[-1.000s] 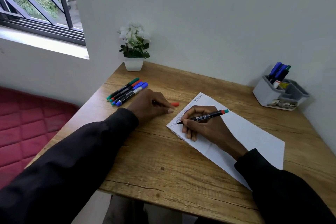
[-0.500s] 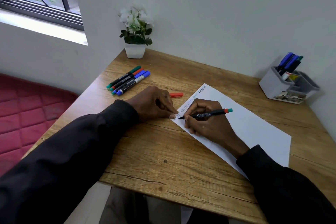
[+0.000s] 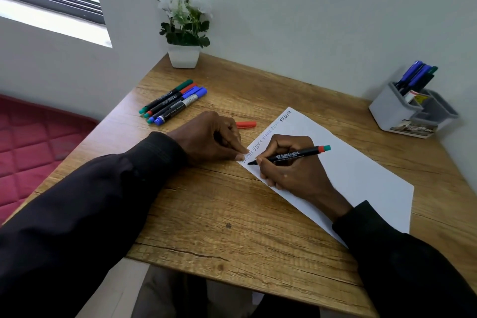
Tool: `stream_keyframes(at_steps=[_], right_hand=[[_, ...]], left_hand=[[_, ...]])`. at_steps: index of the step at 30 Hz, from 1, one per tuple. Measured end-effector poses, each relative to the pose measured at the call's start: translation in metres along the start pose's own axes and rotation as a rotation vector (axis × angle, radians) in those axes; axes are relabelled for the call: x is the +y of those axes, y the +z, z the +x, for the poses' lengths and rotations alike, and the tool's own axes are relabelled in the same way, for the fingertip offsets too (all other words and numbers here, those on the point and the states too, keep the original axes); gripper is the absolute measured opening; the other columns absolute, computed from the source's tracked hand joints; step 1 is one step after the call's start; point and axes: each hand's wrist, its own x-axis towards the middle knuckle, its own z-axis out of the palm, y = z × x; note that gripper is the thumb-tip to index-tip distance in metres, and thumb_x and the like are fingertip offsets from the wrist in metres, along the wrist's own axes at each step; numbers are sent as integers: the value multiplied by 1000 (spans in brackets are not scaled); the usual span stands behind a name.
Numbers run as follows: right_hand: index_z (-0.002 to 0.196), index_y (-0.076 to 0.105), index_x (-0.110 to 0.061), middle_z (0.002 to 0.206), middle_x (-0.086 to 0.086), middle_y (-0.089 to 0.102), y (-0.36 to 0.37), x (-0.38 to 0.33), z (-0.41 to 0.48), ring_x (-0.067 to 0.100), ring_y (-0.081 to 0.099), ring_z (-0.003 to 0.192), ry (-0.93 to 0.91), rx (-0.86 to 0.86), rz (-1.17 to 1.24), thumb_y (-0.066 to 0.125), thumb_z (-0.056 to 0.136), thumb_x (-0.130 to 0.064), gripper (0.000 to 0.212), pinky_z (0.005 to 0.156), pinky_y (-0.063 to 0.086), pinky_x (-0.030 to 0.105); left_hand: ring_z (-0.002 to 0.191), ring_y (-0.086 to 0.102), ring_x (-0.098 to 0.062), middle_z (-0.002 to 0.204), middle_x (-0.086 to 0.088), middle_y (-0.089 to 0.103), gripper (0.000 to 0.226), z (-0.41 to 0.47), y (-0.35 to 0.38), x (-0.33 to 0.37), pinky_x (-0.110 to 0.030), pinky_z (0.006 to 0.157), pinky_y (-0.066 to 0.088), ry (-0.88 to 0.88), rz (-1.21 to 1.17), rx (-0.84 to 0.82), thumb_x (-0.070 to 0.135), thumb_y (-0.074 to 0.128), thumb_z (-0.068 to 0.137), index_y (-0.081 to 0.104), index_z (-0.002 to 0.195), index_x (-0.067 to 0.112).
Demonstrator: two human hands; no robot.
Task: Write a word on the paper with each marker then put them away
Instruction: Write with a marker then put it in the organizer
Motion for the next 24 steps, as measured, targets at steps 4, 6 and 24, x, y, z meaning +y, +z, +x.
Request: stream_keyframes(at_steps=[4, 6, 24], right_hand=[[74, 67, 7, 59, 16, 69, 0, 0, 0, 22, 63, 43, 18, -2, 18, 67, 87, 15, 15, 43, 45, 19], [73, 67, 8, 59, 15, 69, -1, 0, 0, 21, 63, 42, 22, -7, 14, 68, 86, 15, 15, 43, 45, 19], [77, 67, 7, 61, 13, 70, -2, 1, -1, 22, 66, 44, 83, 39, 21, 68, 91, 9, 14, 39, 49, 28]], left_hand=[[89, 62, -1, 92, 11, 68, 16, 0, -1, 0, -17, 74, 55, 0, -6, -5, 18, 78, 78, 77, 93, 25], [89, 62, 0, 93, 12, 68, 18, 0, -1, 0, -14, 73, 54, 0, -1, -5, 18, 78, 78, 78, 95, 23], [91, 61, 1, 94, 13, 66, 19, 0, -2, -1, -15, 77, 54, 15, 4, -26, 19, 76, 79, 76, 96, 27]])
